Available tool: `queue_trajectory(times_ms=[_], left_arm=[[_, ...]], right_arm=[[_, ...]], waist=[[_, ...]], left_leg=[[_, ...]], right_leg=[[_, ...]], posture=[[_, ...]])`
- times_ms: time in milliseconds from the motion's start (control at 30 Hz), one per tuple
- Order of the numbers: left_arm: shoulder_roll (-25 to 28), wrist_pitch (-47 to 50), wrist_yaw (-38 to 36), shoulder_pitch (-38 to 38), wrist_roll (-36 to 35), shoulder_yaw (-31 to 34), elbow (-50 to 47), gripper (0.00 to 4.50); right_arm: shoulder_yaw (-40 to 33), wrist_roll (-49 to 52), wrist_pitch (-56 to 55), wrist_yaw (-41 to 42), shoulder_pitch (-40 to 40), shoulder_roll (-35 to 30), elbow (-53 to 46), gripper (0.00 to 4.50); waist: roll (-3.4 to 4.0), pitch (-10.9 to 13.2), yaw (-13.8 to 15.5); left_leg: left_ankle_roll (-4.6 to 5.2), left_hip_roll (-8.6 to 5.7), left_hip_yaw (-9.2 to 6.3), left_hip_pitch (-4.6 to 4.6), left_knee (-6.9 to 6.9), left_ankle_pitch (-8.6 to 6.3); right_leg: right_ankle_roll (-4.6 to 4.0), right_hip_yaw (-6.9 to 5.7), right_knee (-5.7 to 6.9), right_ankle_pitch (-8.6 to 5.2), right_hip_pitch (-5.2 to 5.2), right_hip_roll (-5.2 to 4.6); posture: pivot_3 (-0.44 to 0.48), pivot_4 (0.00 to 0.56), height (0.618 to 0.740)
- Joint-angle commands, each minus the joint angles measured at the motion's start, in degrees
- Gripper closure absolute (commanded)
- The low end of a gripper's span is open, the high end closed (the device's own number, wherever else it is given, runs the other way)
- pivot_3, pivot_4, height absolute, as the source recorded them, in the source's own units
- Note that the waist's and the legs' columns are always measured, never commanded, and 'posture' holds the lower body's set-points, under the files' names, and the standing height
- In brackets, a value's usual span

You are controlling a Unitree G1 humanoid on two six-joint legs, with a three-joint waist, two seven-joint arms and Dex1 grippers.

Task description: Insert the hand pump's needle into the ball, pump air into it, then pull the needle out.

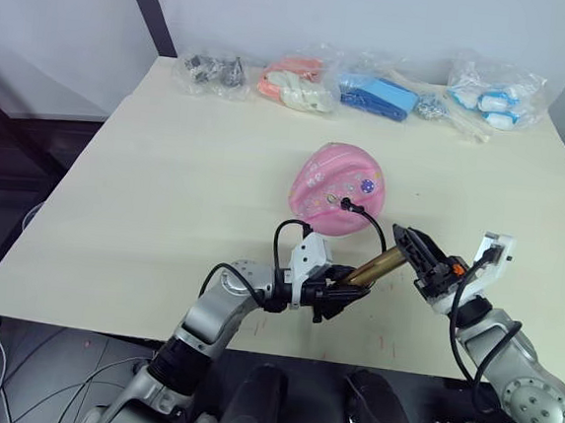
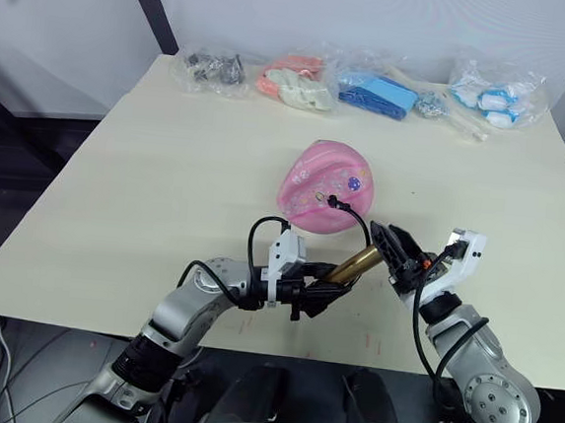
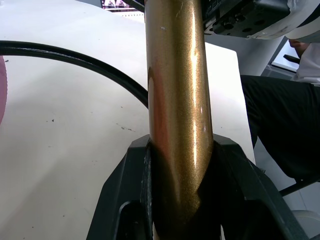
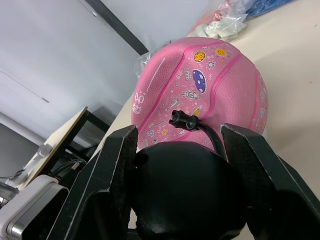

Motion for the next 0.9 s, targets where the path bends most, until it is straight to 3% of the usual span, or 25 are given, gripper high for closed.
queue_trajectory(times_ms=[33,67,100,133,200,267,300,700,900], left_arm=[[0.55,-2.88,-1.13,-0.07,0.32,0.72,-0.05,3.42],[0.69,-4.62,-1.27,-0.05,0.96,0.76,0.68,3.42],[0.61,-5.60,-0.97,-0.11,1.24,1.06,1.41,2.40],[0.50,-5.83,-0.91,-0.29,0.91,1.56,2.04,2.05],[1.11,-7.08,-2.18,-0.43,0.71,1.87,2.84,0.91],[1.98,-7.62,-4.08,-0.12,-0.01,2.10,2.69,0.20],[2.29,-7.88,-4.75,-0.01,-0.16,2.12,2.63,0.06],[3.49,-12.44,-10.12,-1.39,2.03,0.64,6.34,0.06],[2.09,-15.38,-11.69,-4.21,3.54,-0.17,11.46,0.06]], right_arm=[[0.33,-2.14,-1.89,2.71,-1.31,-1.35,-3.55,2.34],[1.00,-3.77,-1.95,3.66,-1.63,-2.45,-4.07,2.34],[1.47,-5.00,-1.98,4.29,-1.90,-3.19,-4.44,2.34],[1.87,-5.91,-1.98,4.82,-2.31,-3.97,-4.82,2.34],[2.42,-7.21,-2.39,5.94,-3.38,-5.06,-5.62,2.34],[2.82,-8.59,-2.85,7.39,-4.53,-6.21,-6.65,2.34],[2.93,-9.12,-2.94,7.87,-4.88,-6.59,-6.96,2.34],[5.77,-22.50,-5.76,18.18,-11.06,-18.35,-10.69,2.34],[8.44,-31.78,-11.17,21.71,-12.16,-20.29,-9.27,2.34]], waist=[[0.00,0.00,0.00],[0.00,0.00,-0.01],[0.00,0.00,-0.03],[0.00,0.00,0.01],[0.00,0.00,0.00],[0.00,0.00,-0.07],[0.00,0.00,-0.06],[-0.01,0.01,0.02],[-0.02,0.01,0.06]], left_leg=[[0.00,0.00,0.00,0.00,0.00,0.00],[0.00,0.00,0.01,0.00,0.00,0.00],[0.00,0.00,0.01,0.00,0.00,0.00],[0.00,0.00,0.03,0.01,0.00,0.00],[0.00,0.00,-0.02,0.00,0.00,0.00],[0.00,0.00,-0.01,0.00,0.00,0.00],[0.00,0.00,-0.01,0.00,0.00,0.00],[0.00,0.00,-0.04,-0.02,0.01,0.00],[0.00,0.00,-0.04,-0.03,0.02,0.00]], right_leg=[[0.00,0.00,0.00,0.00,0.00,0.00],[0.00,0.00,0.00,0.00,0.00,0.00],[0.00,0.00,0.00,0.00,0.00,0.00],[0.00,0.02,0.00,0.00,-0.01,0.00],[0.00,-0.02,0.00,0.00,-0.01,0.01],[0.00,-0.01,0.00,0.00,-0.01,0.01],[0.00,-0.02,0.00,0.00,-0.02,0.01],[0.00,-0.07,-0.01,0.00,-0.01,0.01],[0.00,-0.07,-0.01,0.00,-0.01,0.01]], posture=[[0.000,0.150,0.740],[0.000,0.150,0.740],[0.000,0.150,0.740],[0.000,0.150,0.740],[0.000,0.150,0.740],[0.000,0.150,0.740],[0.000,0.150,0.740],[0.000,0.150,0.740],[0.000,0.150,0.740]])
